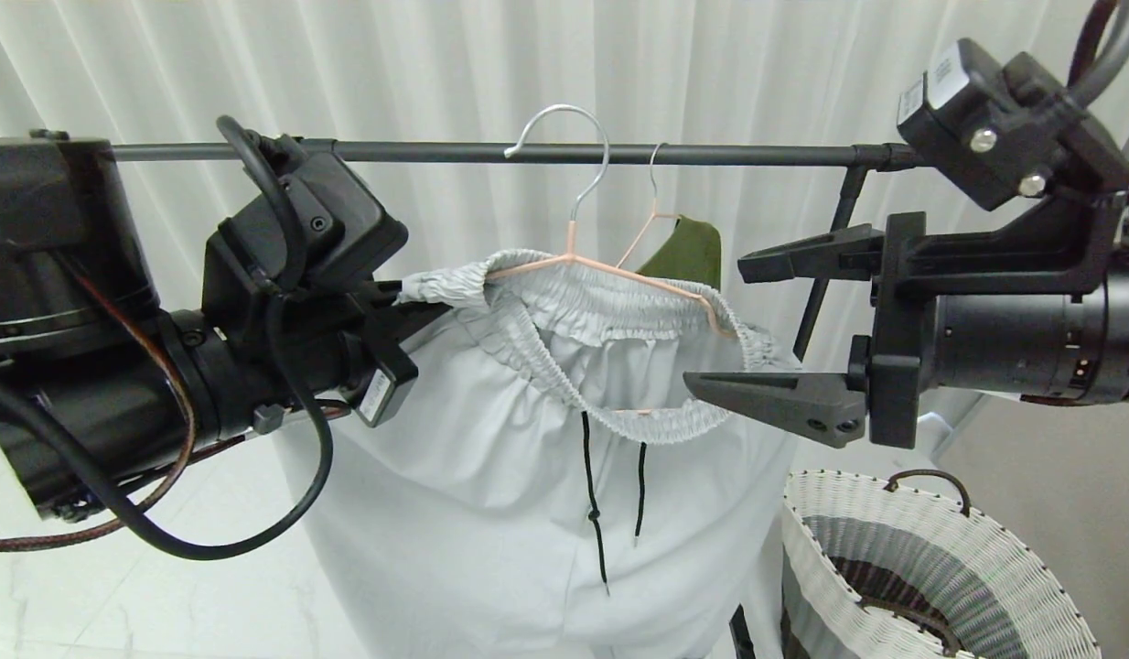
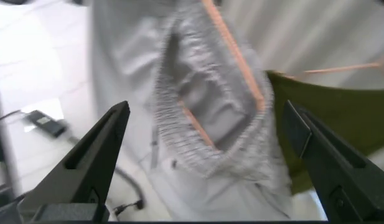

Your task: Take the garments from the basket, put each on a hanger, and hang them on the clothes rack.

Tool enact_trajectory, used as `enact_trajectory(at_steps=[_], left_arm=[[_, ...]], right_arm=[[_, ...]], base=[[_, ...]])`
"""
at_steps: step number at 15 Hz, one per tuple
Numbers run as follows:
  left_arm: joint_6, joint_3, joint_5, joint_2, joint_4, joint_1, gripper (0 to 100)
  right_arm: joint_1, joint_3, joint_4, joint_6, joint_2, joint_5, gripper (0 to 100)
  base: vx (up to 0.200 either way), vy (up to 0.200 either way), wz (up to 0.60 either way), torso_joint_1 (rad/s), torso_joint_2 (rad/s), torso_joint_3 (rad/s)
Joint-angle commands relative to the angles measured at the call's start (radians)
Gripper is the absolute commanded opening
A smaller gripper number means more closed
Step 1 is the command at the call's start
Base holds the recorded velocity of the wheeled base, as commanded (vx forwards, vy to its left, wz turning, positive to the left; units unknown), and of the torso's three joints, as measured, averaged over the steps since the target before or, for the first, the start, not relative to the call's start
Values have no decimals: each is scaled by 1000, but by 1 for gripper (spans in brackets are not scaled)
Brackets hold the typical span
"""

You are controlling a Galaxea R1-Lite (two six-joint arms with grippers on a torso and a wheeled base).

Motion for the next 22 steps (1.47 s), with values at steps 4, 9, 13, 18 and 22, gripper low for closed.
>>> enact_trajectory(at_steps=[4,9,13,18,22], left_arm=[[1,1,-24,-4,-1,-26,0],[1,1,-24,-2,-1,-46,0],[1,1,-24,-2,-1,-54,0],[1,-9,-24,4,-1,-57,0],[1,-9,-24,4,-1,-69,0]], right_arm=[[8,-67,42,-1,53,42,100],[40,-105,54,-1,101,54,100],[57,-111,57,1,119,82,100],[58,-111,89,10,129,117,100],[52,-174,137,110,169,128,100]], base=[[0,0,0,0,0,0],[0,0,0,0,0,0],[0,0,0,0,0,0],[0,0,0,0,0,0],[0,0,0,0,0,0]])
